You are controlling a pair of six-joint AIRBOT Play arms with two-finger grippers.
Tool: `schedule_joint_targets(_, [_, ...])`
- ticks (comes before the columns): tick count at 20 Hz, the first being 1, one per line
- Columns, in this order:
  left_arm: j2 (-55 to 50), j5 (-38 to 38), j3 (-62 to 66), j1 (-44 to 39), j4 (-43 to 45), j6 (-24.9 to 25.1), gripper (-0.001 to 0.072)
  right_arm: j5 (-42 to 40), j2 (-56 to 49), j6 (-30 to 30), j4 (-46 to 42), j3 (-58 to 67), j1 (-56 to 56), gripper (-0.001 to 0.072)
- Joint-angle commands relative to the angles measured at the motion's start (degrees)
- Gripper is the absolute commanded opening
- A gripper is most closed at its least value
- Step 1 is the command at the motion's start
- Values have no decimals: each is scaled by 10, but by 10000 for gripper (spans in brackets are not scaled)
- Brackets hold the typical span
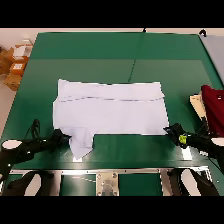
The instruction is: Fold the shirts.
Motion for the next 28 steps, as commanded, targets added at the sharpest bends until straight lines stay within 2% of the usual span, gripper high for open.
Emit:
schedule_joint_targets(1, [0, -12, 9, 0, -20, 23, 32, -6, -1, 0, 34, -25, 1, 447])
schedule_joint_targets(4, [0, -13, 11, 0, -20, 32, 32, -37, -1, 0, 73, -55, 1, 445])
schedule_joint_targets(5, [0, -12, 11, 0, -20, 35, 32, -63, -1, 0, 86, -62, 1, 423])
schedule_joint_targets(6, [0, -13, 11, 0, -20, 36, 31, -79, -1, 0, 88, -63, 1, 330])
schedule_joint_targets(7, [0, -13, 11, 0, -20, 36, 32, -84, -1, 0, 89, -63, 1, 143])
schedule_joint_targets(8, [0, -16, 15, 0, -21, 46, 31, -83, -1, -1, 91, -62, 0, 15])
schedule_joint_targets(11, [0, -58, 68, 0, -18, 50, 30, -38, 0, -42, 97, -34, 0, 14])
schedule_joint_targets(13, [1, -106, 132, 0, 14, 37, 31, 3, 4, -44, 66, 14, 0, 13])
schedule_joint_targets(17, [7, -170, 231, 0, 69, -17, 30, 62, 35, 51, -71, 110, 0, 13])
schedule_joint_targets(19, [45, -168, 246, 0, 99, -47, 30, 92, 46, 65, -99, 138, 0, 13])
schedule_joint_targets(22, [81, -166, 276, 0, 120, -75, 30, 107, 47, 73, -84, 173, 0, 13])
schedule_joint_targets(25, [63, -138, 304, 0, 130, -74, 30, 88, 29, 73, -68, 203, 17, 13])
schedule_joint_targets(28, [-1, -113, 347, 0, 125, -53, 30, 30, -42, 72, -50, 246, 73, 13])
